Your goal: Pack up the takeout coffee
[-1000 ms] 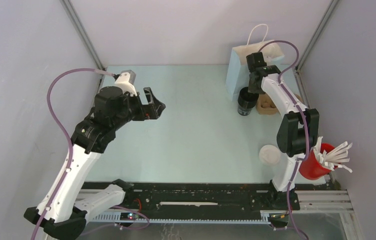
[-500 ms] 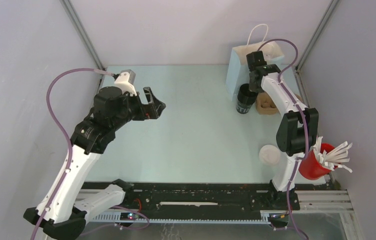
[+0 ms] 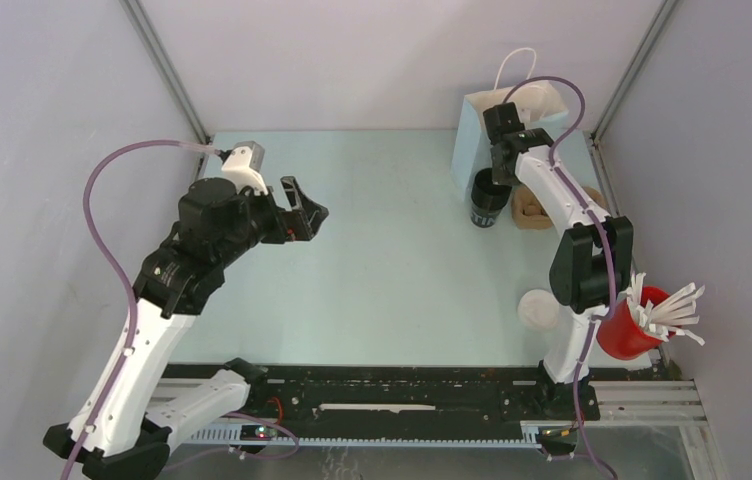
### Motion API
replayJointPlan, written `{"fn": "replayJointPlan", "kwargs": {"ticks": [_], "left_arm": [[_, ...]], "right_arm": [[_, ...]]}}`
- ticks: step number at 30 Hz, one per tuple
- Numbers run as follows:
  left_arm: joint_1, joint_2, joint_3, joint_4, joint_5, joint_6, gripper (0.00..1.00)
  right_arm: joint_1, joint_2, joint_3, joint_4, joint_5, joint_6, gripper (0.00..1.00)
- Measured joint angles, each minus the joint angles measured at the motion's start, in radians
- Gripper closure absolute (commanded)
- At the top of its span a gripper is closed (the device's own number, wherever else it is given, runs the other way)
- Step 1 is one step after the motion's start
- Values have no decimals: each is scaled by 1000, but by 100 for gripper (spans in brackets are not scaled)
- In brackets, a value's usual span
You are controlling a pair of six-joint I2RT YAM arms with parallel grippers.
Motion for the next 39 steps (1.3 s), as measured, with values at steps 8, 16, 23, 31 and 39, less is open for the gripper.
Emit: {"fn": "replayJointPlan", "kwargs": {"ticks": [8,16,23,31,39], "left_arm": [[-1,-13,0,0,0,0,0],[-1,-21,0,0,0,0,0],[-1,-24,0,-1,0,0,0],[-1,-24,0,-1,1,0,0],[-1,-24,0,-1,3,-3,0]], "right_arm": [[4,-8,0,0,-11,-2,100],[1,-90,0,6,-55,5,100],[-26,-126,-17,23,-117,23,100],[-108,-137,-90,48,-265,79,100],[-205,-209,-144,97,-439,165,100]]}}
